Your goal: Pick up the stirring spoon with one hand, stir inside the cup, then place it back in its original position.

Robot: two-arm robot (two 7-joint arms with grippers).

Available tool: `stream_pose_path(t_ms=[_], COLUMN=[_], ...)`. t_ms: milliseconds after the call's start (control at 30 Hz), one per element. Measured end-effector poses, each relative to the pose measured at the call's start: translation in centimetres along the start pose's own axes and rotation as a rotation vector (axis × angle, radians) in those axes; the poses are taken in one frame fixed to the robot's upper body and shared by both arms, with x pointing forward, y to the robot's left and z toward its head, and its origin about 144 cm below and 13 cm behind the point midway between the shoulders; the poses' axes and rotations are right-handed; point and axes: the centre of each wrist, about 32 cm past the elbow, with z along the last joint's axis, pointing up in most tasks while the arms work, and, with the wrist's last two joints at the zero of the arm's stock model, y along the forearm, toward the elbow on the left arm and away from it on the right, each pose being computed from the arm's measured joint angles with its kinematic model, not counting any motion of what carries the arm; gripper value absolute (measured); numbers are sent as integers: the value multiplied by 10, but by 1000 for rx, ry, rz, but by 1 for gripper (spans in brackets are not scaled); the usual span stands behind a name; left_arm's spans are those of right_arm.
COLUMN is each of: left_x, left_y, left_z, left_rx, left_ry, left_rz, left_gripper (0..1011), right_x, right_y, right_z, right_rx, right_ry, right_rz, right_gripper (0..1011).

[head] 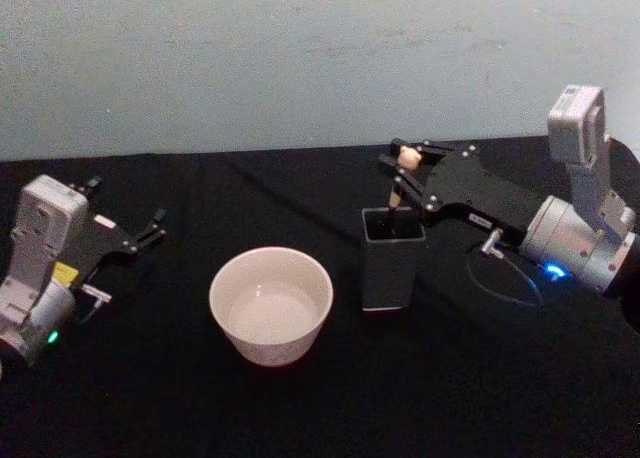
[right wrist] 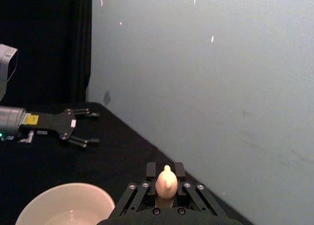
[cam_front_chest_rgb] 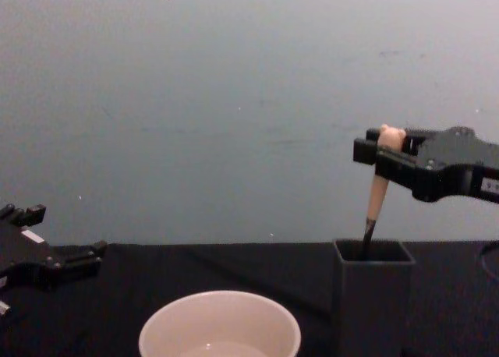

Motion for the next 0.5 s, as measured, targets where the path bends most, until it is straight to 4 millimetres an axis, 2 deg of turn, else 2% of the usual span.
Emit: stream_pose_path(t_ms=[500], left_x=[0], left_y=[0], left_z=[0], left_rx=[0], left_ry=[0], left_rz=[0], left_gripper=[1001], right_x=[-5], right_y=[6], right_z=[-14], right_rx=[-76], right_ry=[59], right_rz=[-1], right_gripper=[214])
